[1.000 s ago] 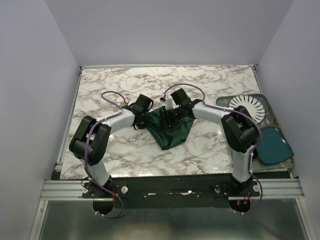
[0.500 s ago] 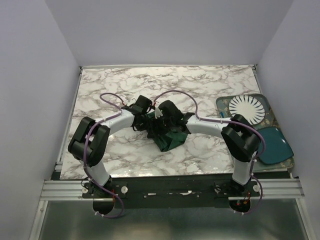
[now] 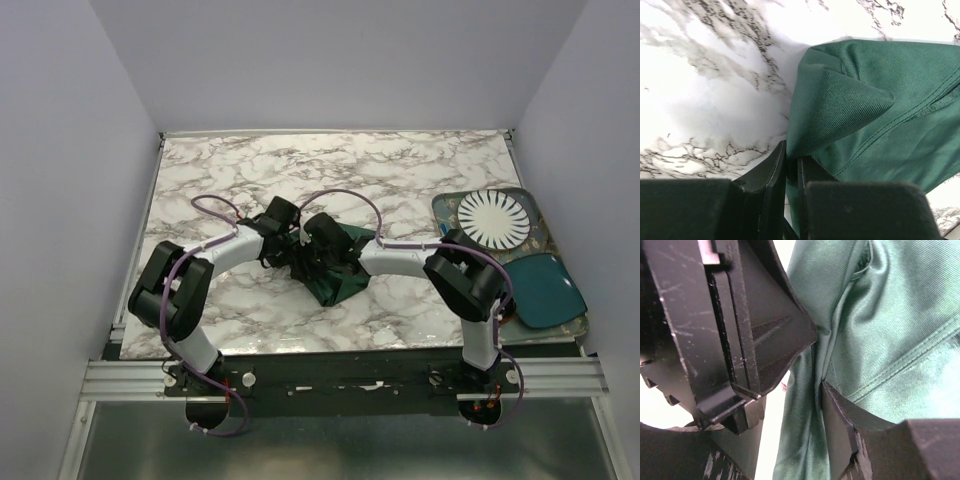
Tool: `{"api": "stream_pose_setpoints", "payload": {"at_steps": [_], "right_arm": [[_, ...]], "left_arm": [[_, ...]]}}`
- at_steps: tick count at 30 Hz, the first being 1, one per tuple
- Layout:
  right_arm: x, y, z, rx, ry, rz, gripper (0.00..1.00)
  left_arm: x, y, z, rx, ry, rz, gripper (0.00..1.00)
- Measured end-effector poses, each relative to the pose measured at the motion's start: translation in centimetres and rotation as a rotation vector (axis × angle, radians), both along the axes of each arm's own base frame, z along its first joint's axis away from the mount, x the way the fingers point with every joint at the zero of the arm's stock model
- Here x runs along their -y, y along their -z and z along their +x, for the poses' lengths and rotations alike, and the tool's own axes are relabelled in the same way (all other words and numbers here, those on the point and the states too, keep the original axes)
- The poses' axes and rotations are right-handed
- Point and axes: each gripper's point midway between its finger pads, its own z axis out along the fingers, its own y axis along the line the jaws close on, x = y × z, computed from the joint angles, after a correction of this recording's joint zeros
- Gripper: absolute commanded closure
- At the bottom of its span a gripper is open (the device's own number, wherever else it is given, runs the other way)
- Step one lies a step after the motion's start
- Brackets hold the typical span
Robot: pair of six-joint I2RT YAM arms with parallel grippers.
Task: Fold the napkin, place the utensils inside, and roll it up
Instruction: Roll the napkin with the utensil
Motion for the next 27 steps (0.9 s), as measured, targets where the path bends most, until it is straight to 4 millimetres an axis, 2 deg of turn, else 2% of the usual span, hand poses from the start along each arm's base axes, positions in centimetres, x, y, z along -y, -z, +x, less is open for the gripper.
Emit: {"api": "stream_pose_setpoints", "payload": {"at_steps": [3,6,7,10,12,14,15,17,18,21,24,27], "right_arm": [[-0.2,0.1,0.2,0.021,0.016,-0.011,0.49],[-0.2,0.3,0.4,0.046,0.043,-0.029,0.58],[-0.2,0.4,0.5,0.053,0.051,-0.034,0.67],[0.2,0.6,0.9,0.083,0.091,-0.044,0.83],[0.2,0.8,0.9,0.084,0.101,-0.035,0.89],[0.2,0.9,0.8,0.088,0.105,-0.019,1.0],[0.2,0.9,0.7,0.093,0.105,-0.01,0.99],[0.1,0.9,0.6,0.096,0.101,0.014,1.0],[0.1,0.9,0.5,0.097,0.096,0.024,1.0],[0.3,0.9,-0.2,0.092,0.063,0.086,0.99],[0.6,0.9,-0.7,0.059,0.021,0.158,1.0],[1.2,0.9,-0.8,0.01,-0.016,0.222,0.99]], "left_arm": [[-0.3,0.0,-0.2,-0.001,-0.022,-0.006,1.0],[-0.6,0.0,-0.2,0.004,-0.048,-0.015,1.0],[-0.6,0.0,-0.2,0.007,-0.053,-0.016,1.0],[-0.9,0.0,-0.5,0.014,-0.077,-0.023,1.0],[-0.9,-0.1,-0.6,0.019,-0.088,-0.031,1.0],[-0.9,-0.1,-0.6,0.024,-0.096,-0.038,1.0],[-0.9,-0.1,-0.7,0.028,-0.1,-0.042,0.97],[-1.0,-0.1,-0.9,0.033,-0.101,-0.045,0.84],[-1.1,-0.1,-1.0,0.039,-0.1,-0.048,0.7],[-1.3,-0.1,-1.6,0.061,-0.074,-0.055,0.52],[-1.0,-1.1,-2.3,0.13,-0.016,-0.089,0.42],[-0.9,-3.5,-2.4,0.242,0.041,-0.124,0.4]]}}
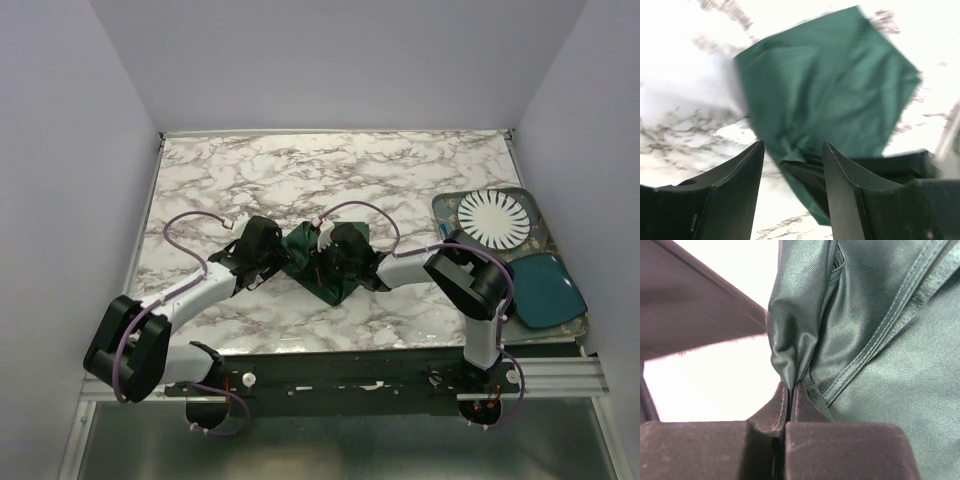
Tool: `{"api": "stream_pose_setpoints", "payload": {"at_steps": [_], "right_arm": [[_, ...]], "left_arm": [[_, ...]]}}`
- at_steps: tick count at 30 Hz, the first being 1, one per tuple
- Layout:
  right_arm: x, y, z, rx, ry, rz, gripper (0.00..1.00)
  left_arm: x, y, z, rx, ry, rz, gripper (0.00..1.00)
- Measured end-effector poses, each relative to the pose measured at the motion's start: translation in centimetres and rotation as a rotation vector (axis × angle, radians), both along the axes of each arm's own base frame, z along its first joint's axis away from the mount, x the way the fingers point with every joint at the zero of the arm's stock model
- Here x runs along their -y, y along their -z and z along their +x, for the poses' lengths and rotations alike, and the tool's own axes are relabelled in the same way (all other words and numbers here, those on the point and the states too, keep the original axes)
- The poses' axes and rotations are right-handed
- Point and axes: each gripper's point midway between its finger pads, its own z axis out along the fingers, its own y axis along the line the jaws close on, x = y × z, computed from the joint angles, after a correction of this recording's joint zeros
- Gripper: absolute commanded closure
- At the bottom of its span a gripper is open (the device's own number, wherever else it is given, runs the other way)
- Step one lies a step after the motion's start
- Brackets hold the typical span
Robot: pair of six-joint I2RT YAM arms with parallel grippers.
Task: Fold the napkin, place the utensils inside, and roll it up
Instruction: Roll the napkin with the utensil
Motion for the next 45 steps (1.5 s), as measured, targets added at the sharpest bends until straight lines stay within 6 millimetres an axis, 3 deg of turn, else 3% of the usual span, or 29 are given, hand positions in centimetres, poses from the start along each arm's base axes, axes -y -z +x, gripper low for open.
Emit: {"api": "stream_pose_setpoints", "payload": {"at_steps": [3,6,12,19,23,32,39,45], "right_arm": [[0.5,0.0,-0.3,-0.059,-0.059,0.061,1.0],[0.9,0.1,-0.4,-0.142,-0.132,0.128,1.0],[2.3,0.2,-0.8,-0.311,-0.239,0.198,0.99],[2.7,0.4,-0.7,-0.5,-0.315,0.233,0.99],[3.1,0.4,-0.9,-0.556,-0.324,0.234,0.99],[3.5,0.4,-1.1,-0.612,-0.321,0.221,0.98],[3.7,0.4,-1.3,-0.633,-0.315,0.211,0.96],[3.8,0.4,-1.2,-0.647,-0.299,0.189,0.82]], "left_arm": [[0.4,-2.5,0.6,0.098,0.043,-0.022,0.39],[1.1,-4.3,0.5,0.155,0.103,-0.045,0.47],[3.2,-4.4,-0.7,0.14,0.241,-0.103,0.68],[5.6,-1.6,-1.4,0.051,0.361,-0.154,0.91],[5.9,-0.3,-1.6,0.009,0.375,-0.156,0.94],[6.3,-0.5,-0.9,0.046,0.375,-0.168,0.99],[5.9,1.5,-0.7,0.018,0.355,-0.141,1.0],[6.1,2.8,-0.3,0.023,0.344,-0.142,1.0]]}}
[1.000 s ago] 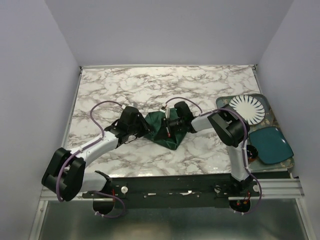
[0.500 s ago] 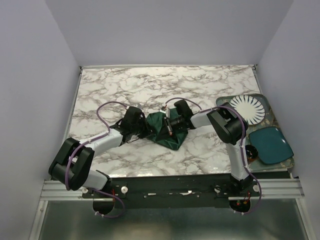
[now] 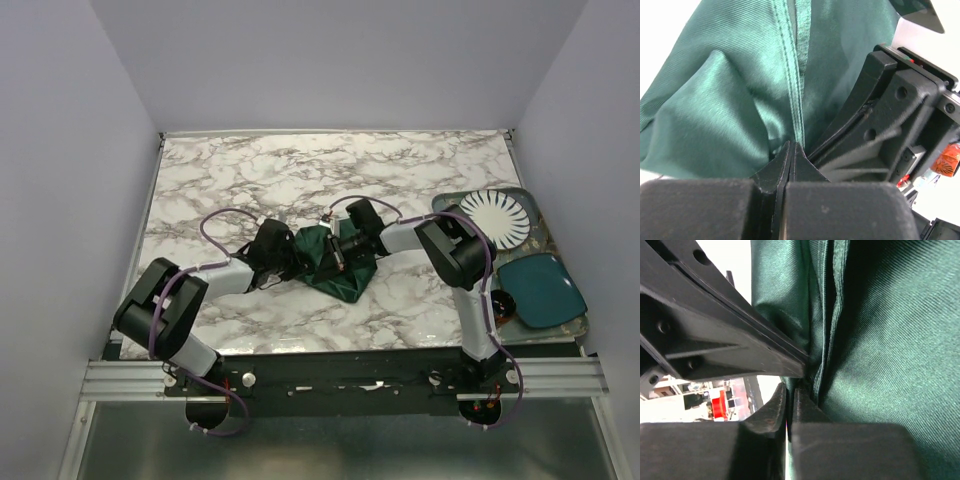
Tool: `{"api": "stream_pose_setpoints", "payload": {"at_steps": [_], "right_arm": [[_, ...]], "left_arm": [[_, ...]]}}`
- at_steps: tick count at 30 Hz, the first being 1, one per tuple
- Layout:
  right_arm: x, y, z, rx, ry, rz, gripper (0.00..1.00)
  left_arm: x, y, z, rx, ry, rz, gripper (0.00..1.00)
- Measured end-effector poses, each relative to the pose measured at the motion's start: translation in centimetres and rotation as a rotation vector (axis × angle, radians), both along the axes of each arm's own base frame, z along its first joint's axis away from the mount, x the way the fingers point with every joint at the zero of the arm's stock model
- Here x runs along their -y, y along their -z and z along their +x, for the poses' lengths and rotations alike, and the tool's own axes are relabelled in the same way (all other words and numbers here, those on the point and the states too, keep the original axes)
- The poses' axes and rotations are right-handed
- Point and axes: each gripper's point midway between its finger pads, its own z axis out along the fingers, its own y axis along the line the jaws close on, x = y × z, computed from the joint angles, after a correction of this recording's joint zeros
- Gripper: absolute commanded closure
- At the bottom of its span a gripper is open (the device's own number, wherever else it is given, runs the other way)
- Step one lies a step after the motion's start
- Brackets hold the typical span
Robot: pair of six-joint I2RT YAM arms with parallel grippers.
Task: Fold the napkin, place the utensils inside, and roll it up
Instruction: Roll the napkin with the utensil
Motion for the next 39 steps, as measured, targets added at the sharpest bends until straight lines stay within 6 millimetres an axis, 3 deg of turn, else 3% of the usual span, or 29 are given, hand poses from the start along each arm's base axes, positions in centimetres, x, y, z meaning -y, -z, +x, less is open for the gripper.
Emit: {"api": "stream_pose_setpoints", "payload": {"at_steps": [8,13,18,21,23,26,29,31,39], "right_arm": [[0.4,-1.0,1.4,0.03,0.034,-0.144,0.49],[1.4,-2.4,3.0,0.123,0.066,-0.256,0.41],[3.2,-5.2,4.2,0.289,0.092,-0.362,0.37],[3.7,-7.2,3.3,0.43,0.105,-0.382,0.36],[4.1,-7.5,1.6,0.528,0.105,-0.402,0.36],[4.1,-6.3,-1.4,0.661,0.086,-0.434,0.36],[4.2,-3.6,-2.7,0.741,0.067,-0.496,0.36],[4.7,-2.3,-2.7,0.797,0.072,-0.553,0.37],[3.8,-1.2,-0.9,0.996,0.095,-0.646,0.37]], "left_arm": [[0.9,1.0,0.9,0.012,0.0,-0.027,1.0],[1.1,1.1,1.1,0.028,0.001,-0.04,1.0],[1.4,1.1,1.5,0.043,0.003,-0.056,1.0],[1.6,1.1,1.7,0.05,0.004,-0.064,1.0],[1.6,1.1,1.7,0.052,0.004,-0.066,1.0],[1.6,1.1,1.7,0.055,0.003,-0.07,1.0],[1.6,1.1,1.6,0.055,0.001,-0.073,1.0],[1.6,1.2,1.6,0.054,-0.002,-0.075,1.0],[1.6,1.1,1.7,0.057,-0.009,-0.087,1.0]]}}
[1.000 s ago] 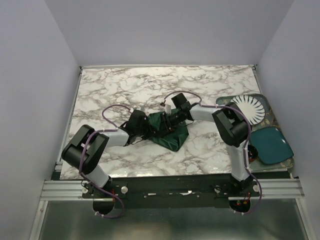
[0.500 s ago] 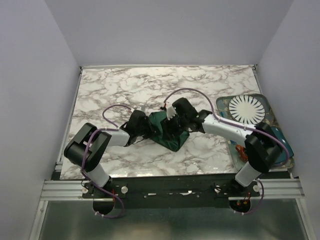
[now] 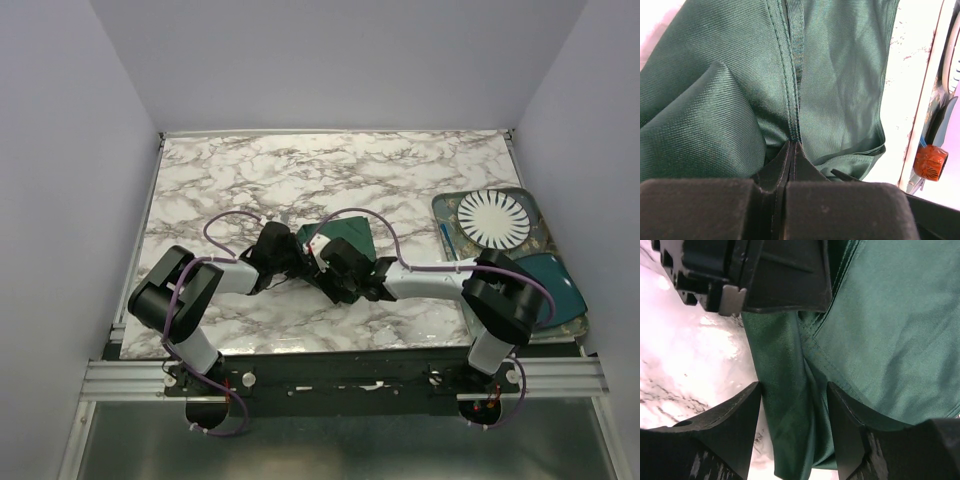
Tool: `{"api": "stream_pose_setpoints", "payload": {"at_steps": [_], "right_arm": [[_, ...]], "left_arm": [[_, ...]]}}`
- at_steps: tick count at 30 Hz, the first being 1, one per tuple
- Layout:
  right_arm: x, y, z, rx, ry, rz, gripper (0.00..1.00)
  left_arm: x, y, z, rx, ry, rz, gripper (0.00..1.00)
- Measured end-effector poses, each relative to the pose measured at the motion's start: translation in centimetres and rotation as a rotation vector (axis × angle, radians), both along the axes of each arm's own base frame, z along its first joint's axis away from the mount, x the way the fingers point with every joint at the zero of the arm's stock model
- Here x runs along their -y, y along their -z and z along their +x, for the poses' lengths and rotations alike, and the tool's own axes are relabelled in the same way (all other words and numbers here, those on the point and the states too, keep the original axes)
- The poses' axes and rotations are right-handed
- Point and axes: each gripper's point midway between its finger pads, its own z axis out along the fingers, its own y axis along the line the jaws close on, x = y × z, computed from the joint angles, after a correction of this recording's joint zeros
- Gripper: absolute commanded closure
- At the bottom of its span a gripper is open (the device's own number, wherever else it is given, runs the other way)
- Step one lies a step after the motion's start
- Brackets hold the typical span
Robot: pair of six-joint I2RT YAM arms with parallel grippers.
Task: Fold the napkin, place the utensils inside, and roll it up
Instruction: Roll the napkin with the utensil
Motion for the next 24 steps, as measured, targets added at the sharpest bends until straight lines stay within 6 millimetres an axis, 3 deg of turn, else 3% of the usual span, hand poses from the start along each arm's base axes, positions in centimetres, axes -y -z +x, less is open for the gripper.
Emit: {"api": "stream_pose_setpoints", "payload": {"at_steps": [6,10,17,21,24], "right_arm": [[-0.3,0.5,0.1,0.047,-0.029,-0.039,0.38],[-1.0,0.6,0.6,0.06,-0.025,-0.025,0.46],[-1.9,0.9,0.5,0.03,-0.001,0.027,0.83],[-2.4,0.9,0.5,-0.016,-0.003,0.083,0.89],[-2.7,0.9,0.5,-0.072,-0.021,0.148,0.96]], "left_arm": [[0.0,0.0,0.0,-0.002,-0.001,0.0,1.0],[-0.1,0.0,0.0,-0.002,-0.001,-0.001,1.0],[-0.2,0.0,0.1,-0.002,-0.003,-0.001,1.0],[-0.4,0.0,0.0,0.0,-0.001,0.008,1.0],[-1.0,-0.2,-0.1,0.006,0.001,0.043,0.82]]}}
